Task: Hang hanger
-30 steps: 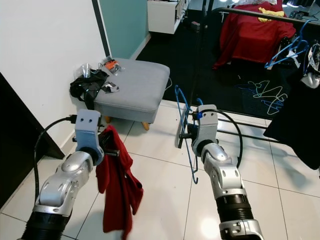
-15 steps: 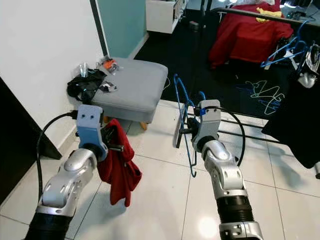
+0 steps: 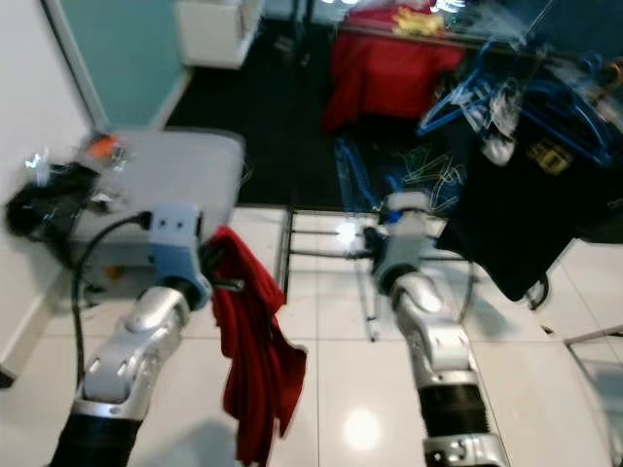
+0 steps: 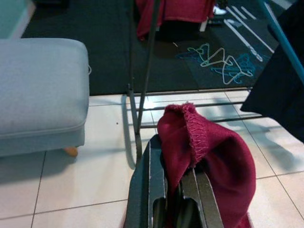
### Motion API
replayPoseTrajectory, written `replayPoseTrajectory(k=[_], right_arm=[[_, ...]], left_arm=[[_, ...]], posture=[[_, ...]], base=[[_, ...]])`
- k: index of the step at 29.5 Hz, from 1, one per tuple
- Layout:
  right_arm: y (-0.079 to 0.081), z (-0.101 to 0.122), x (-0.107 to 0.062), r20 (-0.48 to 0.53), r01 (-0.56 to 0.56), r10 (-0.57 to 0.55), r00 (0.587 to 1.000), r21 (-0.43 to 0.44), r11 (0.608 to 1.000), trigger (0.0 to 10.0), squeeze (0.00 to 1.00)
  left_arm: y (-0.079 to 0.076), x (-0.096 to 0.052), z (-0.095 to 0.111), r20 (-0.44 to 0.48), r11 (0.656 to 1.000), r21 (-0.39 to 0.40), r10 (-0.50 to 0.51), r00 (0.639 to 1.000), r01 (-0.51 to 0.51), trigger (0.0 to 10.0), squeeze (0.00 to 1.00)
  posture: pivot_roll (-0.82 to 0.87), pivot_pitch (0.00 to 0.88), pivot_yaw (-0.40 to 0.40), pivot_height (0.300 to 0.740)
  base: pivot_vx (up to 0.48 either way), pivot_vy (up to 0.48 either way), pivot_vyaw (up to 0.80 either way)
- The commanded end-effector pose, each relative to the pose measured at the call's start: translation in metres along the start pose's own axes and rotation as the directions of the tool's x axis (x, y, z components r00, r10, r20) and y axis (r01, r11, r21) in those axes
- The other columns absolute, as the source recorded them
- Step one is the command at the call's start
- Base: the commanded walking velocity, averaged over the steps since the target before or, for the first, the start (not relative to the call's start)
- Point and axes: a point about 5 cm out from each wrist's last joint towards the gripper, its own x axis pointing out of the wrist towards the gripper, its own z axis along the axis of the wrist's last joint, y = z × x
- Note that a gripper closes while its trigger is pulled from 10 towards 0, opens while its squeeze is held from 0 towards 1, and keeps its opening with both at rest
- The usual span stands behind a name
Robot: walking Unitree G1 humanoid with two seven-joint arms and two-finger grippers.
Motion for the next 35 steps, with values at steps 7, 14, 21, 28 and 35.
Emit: replayPoseTrajectory(k=[7, 14, 21, 28, 35], right_arm=[[-0.007, 0.003, -0.003, 0.017, 0.009, -0.009, 1.0, 0.008, 1.0, 10.0, 0.0], [-0.003, 0.004, -0.002, 0.008, -0.022, 0.022, 1.0, 0.018, 1.0, 10.0, 0.0], [-0.007, 0.005, -0.003, 0.012, 0.0, -0.001, 1.0, 0.026, 1.0, 10.0, 0.0], [-0.02, 0.011, -0.003, 0.034, 0.088, -0.089, 0.995, 0.025, 0.996, 10.0, 0.0], [-0.031, 0.015, -0.004, 0.036, 0.116, -0.116, 0.993, 0.017, 0.993, 10.0, 0.0]], left_arm=[[-0.001, 0.001, 0.004, 0.019, 1.0, 0.012, 0.009, 1.0, -0.01, 10.0, 0.0], [0.004, 0.004, 0.005, 0.019, 0.999, 0.009, 0.046, 0.999, -0.046, 10.0, 0.0], [0.003, 0.002, 0.002, 0.008, 0.999, 0.015, 0.031, 0.999, -0.031, 10.0, 0.0], [0.002, 0.002, 0.001, 0.001, 1.0, 0.019, 0.017, 1.0, -0.017, 10.0, 0.0], [-0.019, -0.004, -0.001, 0.007, 0.985, 0.061, -0.163, 0.987, 0.163, 10.0, 0.0]], posture=[[-0.05, 0.127, -0.041, 0.74], [-0.05, 0.127, -0.041, 0.74], [-0.05, 0.122, -0.035, 0.74], [-0.05, 0.122, -0.035, 0.74], [-0.05, 0.111, -0.032, 0.74]], base=[[0.349, 0.0, 0.0], [0.349, 0.0, 0.0], [0.346, 0.0, 0.0], [0.349, 0.0, 0.0], [0.349, 0.0, 0.0]])
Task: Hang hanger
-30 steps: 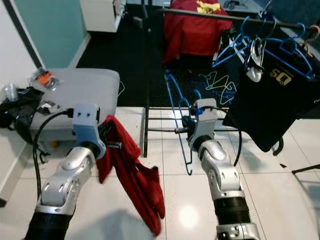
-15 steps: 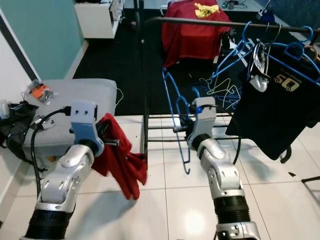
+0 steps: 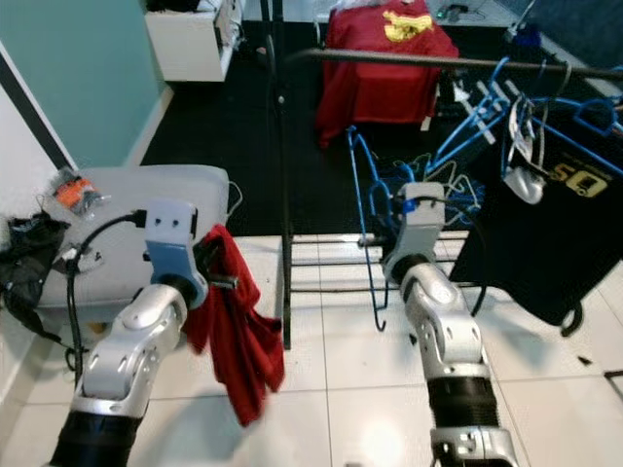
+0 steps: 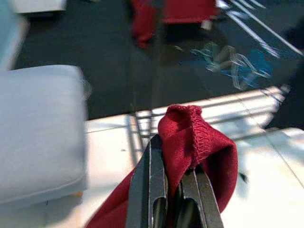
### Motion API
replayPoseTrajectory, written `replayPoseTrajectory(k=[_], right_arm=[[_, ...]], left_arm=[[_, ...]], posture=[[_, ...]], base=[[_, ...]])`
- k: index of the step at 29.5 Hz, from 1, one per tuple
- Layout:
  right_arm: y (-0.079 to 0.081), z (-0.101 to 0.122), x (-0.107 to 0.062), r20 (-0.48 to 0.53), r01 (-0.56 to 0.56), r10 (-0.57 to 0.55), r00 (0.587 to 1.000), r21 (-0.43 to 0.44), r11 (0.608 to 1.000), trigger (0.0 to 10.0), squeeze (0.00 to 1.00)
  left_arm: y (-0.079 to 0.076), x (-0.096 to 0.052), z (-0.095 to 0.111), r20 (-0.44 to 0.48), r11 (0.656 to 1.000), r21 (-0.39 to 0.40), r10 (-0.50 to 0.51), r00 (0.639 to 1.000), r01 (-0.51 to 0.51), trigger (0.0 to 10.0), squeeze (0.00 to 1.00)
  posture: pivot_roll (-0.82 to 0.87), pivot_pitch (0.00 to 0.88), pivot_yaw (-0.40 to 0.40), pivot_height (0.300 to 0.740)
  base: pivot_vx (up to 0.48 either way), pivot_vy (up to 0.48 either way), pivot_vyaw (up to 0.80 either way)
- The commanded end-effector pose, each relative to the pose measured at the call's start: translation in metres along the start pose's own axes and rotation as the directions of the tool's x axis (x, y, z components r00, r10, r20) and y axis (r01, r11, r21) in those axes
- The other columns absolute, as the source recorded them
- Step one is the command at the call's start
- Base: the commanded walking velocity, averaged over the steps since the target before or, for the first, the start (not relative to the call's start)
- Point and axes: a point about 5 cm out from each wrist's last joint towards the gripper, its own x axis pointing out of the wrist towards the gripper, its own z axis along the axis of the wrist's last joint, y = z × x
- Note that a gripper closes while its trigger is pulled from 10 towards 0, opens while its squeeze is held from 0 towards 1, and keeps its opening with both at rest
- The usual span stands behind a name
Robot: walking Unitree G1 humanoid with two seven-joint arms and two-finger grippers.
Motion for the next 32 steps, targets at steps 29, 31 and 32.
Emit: replayPoseTrajectory(k=[29, 31, 32], right_arm=[[-0.0039, -0.0021, 0.001, -0.02, -0.005, 0.005, 1.0, -0.007, 1.0, 10.0, 0.0], [-0.0038, -0.0025, 0.001, -0.024, -0.008, 0.007, 1.0, -0.007, 1.0, 10.0, 0.0], [-0.0037, -0.0029, 0.001, -0.029, -0.011, 0.011, 1.0, -0.009, 1.0, 10.0, 0.0]], left_arm=[[-0.0108, -0.003, 0.0009, 0.016, 0.991, 0.012, -0.13, 0.991, 0.13, 10.0, 0.0], [-0.0103, -0.0031, 0.0008, 0.015, 0.992, 0.01, -0.127, 0.992, 0.127, 10.0, 0.0], [-0.0102, -0.0034, 0.0005, 0.015, 0.992, 0.009, -0.126, 0.992, 0.126, 10.0, 0.0]], posture=[[-0.05, 0.102, -0.031, 0.74], [-0.06, 0.104, -0.032, 0.74], [-0.06, 0.104, -0.032, 0.74]], base=[[0.349, 0.0, 0.0], [0.349, 0.0, 0.0], [0.345, 0.0, 0.0]])
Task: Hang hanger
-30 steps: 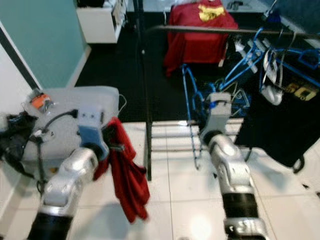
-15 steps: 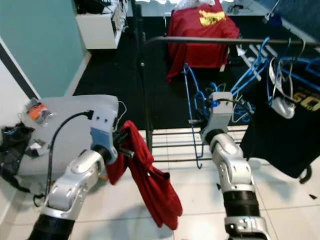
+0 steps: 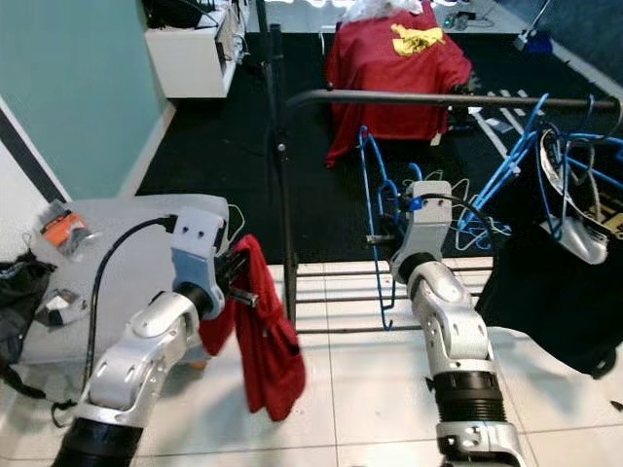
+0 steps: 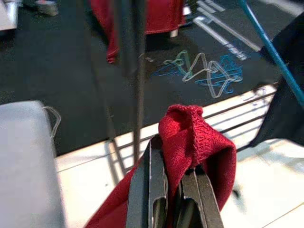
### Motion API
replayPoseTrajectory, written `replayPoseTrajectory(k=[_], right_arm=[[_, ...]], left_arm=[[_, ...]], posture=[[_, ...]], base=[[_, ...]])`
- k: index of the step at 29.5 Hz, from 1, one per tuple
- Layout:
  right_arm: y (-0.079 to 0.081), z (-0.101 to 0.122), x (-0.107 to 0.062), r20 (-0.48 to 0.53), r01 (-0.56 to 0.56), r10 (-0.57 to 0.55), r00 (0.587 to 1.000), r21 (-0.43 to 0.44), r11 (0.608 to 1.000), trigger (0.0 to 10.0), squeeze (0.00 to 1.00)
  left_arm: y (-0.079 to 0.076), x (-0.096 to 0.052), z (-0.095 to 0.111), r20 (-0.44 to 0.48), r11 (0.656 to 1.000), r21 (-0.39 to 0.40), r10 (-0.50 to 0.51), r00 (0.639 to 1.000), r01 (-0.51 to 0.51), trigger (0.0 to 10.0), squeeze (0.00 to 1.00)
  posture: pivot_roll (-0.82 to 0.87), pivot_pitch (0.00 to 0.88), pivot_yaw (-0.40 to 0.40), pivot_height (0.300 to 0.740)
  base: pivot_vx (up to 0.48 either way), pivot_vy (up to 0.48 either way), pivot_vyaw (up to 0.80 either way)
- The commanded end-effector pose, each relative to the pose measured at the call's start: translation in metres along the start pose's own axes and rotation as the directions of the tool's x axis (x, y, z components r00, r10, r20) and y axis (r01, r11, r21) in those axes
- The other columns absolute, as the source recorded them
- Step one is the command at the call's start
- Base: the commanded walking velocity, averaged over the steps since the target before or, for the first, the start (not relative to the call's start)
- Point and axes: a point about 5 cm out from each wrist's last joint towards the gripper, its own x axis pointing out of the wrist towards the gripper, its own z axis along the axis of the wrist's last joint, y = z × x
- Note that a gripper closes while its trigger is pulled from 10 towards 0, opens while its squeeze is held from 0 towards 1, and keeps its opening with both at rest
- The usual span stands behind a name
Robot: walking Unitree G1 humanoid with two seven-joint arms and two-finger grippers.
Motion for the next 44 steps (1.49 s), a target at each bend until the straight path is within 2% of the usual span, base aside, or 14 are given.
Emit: replayPoseTrajectory(k=[1, 6, 15, 20, 29, 35, 36, 44], right_arm=[[0.003, -0.002, 0.0, -0.014, -0.013, 0.013, 1.0, 0.005, 1.0, 10.0, 0.0], [0.001, -0.001, 0.002, -0.022, -0.017, 0.017, 1.0, 0.008, 1.0, 10.0, 0.0], [-0.006, 0.011, 0.006, 0.0, -0.01, 0.01, 1.0, -0.009, 1.0, 10.0, 0.0], [-0.012, 0.032, 0.015, 0.06, -0.004, 0.005, 0.998, -0.028, 1.0, 10.0, 0.0], [-0.018, 0.053, 0.029, 0.111, 0.003, 0.0, 0.994, -0.028, 1.0, 10.0, 0.0], [-0.024, 0.058, 0.04, 0.083, 0.011, -0.008, 0.997, -0.032, 0.999, 10.0, 0.0], [-0.024, 0.062, 0.045, 0.066, 0.006, -0.003, 0.998, -0.039, 0.999, 10.0, 0.0], [-0.022, 0.074, 0.056, 0.051, -0.008, 0.011, 0.999, -0.057, 0.998, 10.0, 0.0]], left_arm=[[0.003, -0.002, 0.0, 0.005, 1.0, -0.003, 0.007, 1.0, -0.007, 10.0, 0.0], [0.002, -0.004, -0.001, 0.007, 1.0, 0.004, -0.006, 1.0, 0.006, 10.0, 0.0], [0.003, -0.007, -0.002, 0.002, 0.999, 0.025, -0.025, 1.0, 0.025, 10.0, 0.0], [0.006, -0.008, 0.001, 0.01, 0.999, 0.033, -0.01, 1.0, 0.01, 10.0, 0.0], [0.014, -0.01, 0.007, 0.033, 0.999, 0.05, 0.017, 0.999, -0.019, 10.0, 0.0], [0.016, -0.011, 0.008, 0.029, 0.998, 0.063, 0.006, 1.0, -0.007, 10.0, 0.0], [0.018, -0.012, 0.009, 0.025, 0.998, 0.069, 0.0, 1.0, -0.001, 10.0, 0.0], [0.023, -0.014, 0.01, 0.017, 0.997, 0.083, -0.01, 1.0, 0.008, 10.0, 0.0]], posture=[[-0.06, 0.104, -0.032, 0.74], [-0.06, 0.111, -0.033, 0.74], [-0.06, 0.117, -0.033, 0.74], [-0.04, 0.125, -0.034, 0.74], [-0.03, 0.134, -0.032, 0.74], [-0.01, 0.148, -0.019, 0.74], [-0.01, 0.165, -0.012, 0.74], [-0.01, 0.177, -0.012, 0.74]], base=[[0.345, 0.0, 0.0], [0.329, 0.0, 0.0], [0.0, 0.0, 0.0], [0.0, 0.0, 0.0], [0.0, 0.0, 0.0], [0.0, 0.0, 0.0], [0.0, 0.0, 0.0], [0.0, 0.0, 0.0]])
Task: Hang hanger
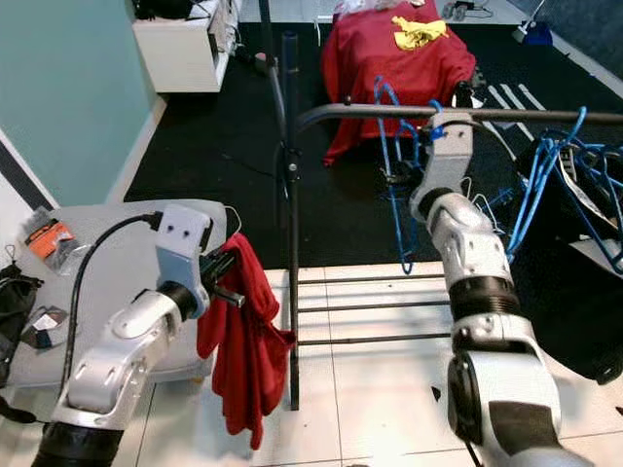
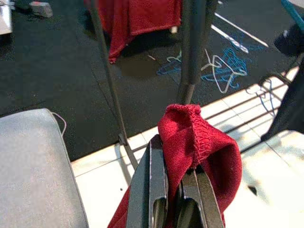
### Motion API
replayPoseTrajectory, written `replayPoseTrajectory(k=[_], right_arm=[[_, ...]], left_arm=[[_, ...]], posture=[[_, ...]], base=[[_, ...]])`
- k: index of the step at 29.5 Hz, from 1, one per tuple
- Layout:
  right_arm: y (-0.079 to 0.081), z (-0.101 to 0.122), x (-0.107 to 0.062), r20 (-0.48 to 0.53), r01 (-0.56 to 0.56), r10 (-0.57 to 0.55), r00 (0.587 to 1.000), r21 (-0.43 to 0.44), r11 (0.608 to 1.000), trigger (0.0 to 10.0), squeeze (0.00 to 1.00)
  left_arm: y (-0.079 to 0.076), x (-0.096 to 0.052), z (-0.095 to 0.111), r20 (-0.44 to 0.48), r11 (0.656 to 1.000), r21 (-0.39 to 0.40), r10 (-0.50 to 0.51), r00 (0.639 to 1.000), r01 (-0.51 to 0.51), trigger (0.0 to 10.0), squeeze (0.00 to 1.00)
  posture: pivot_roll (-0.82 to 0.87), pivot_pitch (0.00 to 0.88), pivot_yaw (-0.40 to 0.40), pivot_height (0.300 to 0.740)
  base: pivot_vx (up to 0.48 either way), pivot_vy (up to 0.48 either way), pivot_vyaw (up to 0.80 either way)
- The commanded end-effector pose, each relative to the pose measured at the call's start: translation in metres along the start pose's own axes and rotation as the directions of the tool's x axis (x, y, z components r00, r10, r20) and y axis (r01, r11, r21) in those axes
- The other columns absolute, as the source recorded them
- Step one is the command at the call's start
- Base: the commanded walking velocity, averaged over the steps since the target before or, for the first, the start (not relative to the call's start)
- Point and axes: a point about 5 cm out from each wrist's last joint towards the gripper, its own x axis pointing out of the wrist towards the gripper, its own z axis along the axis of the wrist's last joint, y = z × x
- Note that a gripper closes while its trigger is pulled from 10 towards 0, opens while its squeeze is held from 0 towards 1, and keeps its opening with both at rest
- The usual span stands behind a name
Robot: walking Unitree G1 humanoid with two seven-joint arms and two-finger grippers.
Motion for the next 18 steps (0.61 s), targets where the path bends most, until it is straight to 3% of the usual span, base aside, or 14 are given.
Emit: replayPoseTrajectory(k=[1, 5, 18], right_arm=[[-0.002, 0.008, 0.003, 0.013, -0.001, 0.001, 1.0, -0.02, 1.0, 10.0, 0.0], [0.0, 0.018, 0.009, 0.018, -0.007, 0.007, 1.0, -0.019, 1.0, 10.0, 0.0], [0.002, 0.022, 0.014, 0.007, -0.012, 0.012, 1.0, -0.004, 1.0, 10.0, 0.0]], left_arm=[[0.005, -0.004, 0.003, 0.003, 1.0, 0.015, 0.005, 1.0, -0.005, 10.0, 0.0], [0.007, -0.007, 0.003, -0.006, 1.0, 0.03, -0.005, 1.0, 0.005, 10.0, 0.0], [0.007, -0.007, 0.003, -0.013, 0.999, 0.035, -0.024, 1.0, 0.024, 10.0, 0.0]], posture=[[0.0, 0.181, -0.012, 0.74], [0.01, 0.19, -0.006, 0.74], [0.01, 0.188, -0.007, 0.74]], base=[[0.0, 0.0, 0.0], [0.0, 0.0, 0.0], [0.0, 0.0, 0.0]])
